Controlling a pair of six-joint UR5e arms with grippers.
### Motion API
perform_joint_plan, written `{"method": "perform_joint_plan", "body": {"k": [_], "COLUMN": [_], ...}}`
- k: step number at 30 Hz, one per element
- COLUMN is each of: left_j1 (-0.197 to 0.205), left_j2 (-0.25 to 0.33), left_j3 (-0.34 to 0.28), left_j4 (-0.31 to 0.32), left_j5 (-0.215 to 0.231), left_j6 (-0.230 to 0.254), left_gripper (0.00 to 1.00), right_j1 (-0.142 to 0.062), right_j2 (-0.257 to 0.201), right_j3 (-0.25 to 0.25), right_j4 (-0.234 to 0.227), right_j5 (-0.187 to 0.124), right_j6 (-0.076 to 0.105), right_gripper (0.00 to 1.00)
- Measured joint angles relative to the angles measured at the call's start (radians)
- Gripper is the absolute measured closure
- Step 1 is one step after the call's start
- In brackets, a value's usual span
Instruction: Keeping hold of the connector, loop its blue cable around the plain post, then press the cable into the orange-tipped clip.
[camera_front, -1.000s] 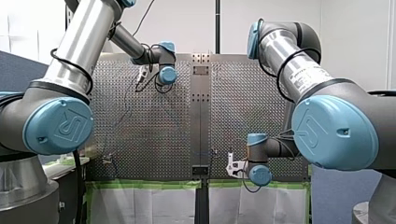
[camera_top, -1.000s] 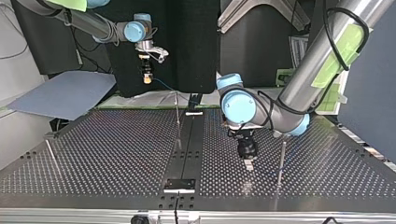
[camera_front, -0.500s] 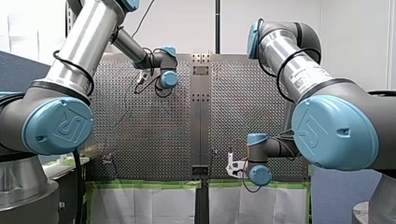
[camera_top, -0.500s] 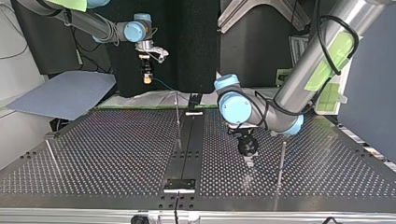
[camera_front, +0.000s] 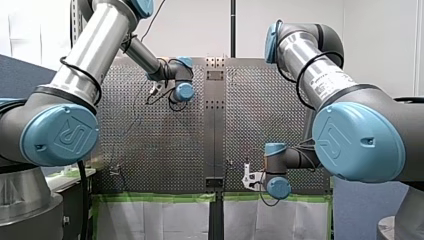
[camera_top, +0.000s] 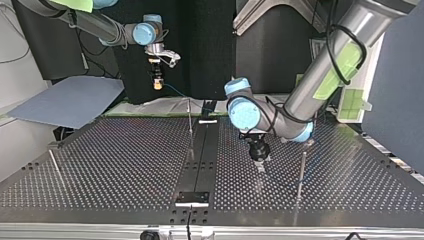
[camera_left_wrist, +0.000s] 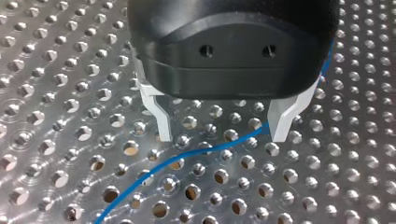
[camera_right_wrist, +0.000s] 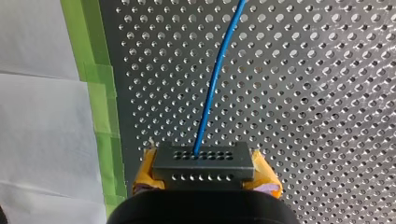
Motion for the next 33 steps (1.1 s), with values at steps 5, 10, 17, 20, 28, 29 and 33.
{"method": "perform_joint_plan", "body": {"k": [5, 10, 17, 20, 28, 29, 33], "left_j1": [-0.005, -0.011, -0.032, -0.033, -0.039, -0.042, -0.05], "left_j2": [-0.006, -0.017, -0.075, -0.085, -0.089, -0.089, -0.089], "left_j3": [0.0, 0.0, -0.001, -0.001, -0.007, -0.008, -0.009], "left_j4": [0.008, 0.006, 0.0, -0.001, 0.006, 0.009, 0.012], "left_j5": [-0.018, -0.025, -0.077, -0.09, -0.084, -0.082, -0.081], "left_j6": [0.029, 0.042, 0.072, 0.074, 0.072, 0.072, 0.068], "left_gripper": [0.0, 0.0, 0.0, 0.0, 0.0, 0.0, 0.0], "right_j1": [0.0, 0.0, 0.0, 0.0, 0.001, 0.001, 0.0], "right_j2": [0.0, 0.0, 0.0, 0.0, 0.0, 0.0, 0.0], "right_j3": [0.0, 0.0, 0.0, 0.0, 0.0, 0.0, 0.0], "right_j4": [0.0, 0.0, 0.002, 0.003, 0.002, 0.001, -0.001], "right_j5": [0.0, -0.002, -0.003, -0.003, -0.003, -0.003, -0.006], "right_j6": [0.001, 0.002, 0.002, 0.002, 0.003, 0.004, 0.005], "right_gripper": [1.0, 1.0, 1.0, 1.0, 1.0, 1.0, 1.0]}}
